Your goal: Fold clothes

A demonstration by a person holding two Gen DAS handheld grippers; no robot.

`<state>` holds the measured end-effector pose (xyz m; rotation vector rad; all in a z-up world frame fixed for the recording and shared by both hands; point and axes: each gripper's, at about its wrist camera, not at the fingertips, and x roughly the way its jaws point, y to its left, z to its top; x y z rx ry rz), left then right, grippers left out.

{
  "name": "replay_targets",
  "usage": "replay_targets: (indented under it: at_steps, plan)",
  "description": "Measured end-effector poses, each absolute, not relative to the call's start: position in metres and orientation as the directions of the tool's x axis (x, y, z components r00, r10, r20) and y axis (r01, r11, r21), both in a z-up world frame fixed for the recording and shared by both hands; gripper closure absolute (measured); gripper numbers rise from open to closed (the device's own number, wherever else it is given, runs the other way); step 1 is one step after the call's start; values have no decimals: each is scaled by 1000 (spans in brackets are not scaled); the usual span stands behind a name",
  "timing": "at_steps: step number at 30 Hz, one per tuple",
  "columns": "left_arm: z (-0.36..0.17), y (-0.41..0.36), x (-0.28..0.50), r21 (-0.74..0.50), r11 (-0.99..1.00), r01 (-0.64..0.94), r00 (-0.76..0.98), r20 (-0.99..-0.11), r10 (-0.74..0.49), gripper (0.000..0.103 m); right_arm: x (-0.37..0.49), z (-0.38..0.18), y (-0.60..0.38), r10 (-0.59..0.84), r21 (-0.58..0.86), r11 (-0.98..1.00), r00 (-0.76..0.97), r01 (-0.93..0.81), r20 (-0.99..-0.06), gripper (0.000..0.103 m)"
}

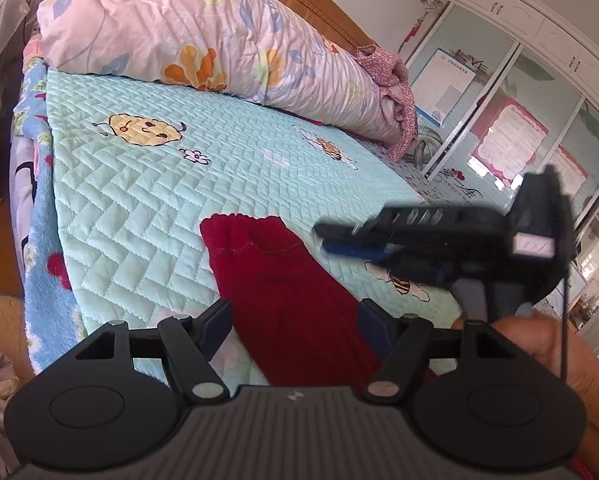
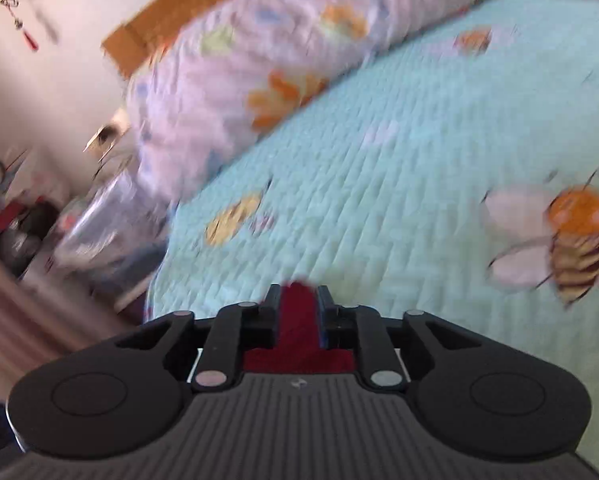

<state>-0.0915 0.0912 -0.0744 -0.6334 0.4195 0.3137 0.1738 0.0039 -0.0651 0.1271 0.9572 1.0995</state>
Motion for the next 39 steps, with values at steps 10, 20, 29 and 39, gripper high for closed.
replay_targets:
  at_steps: [10,20,29,39]
  plan:
    - [-48,121,-60,-666,707,-240,919,-391,-57,28,148,-42,-85,810,553,548,232,-628,-538,82]
    - [-82,142,27,-617,709,-342,795,-592,-131,31,108,-95,-151,725,571,685,350,-452,-593,102]
    - [-79,140,33,-578,723,-377,777,-623,-93,31,48,-92,-204,667,571,741,484,-353,-567,88]
    - [-33,30,-6,-506,837,-209,797,-584,-154,27,-51,-74,-356,610,611,758,581,-230,-538,71]
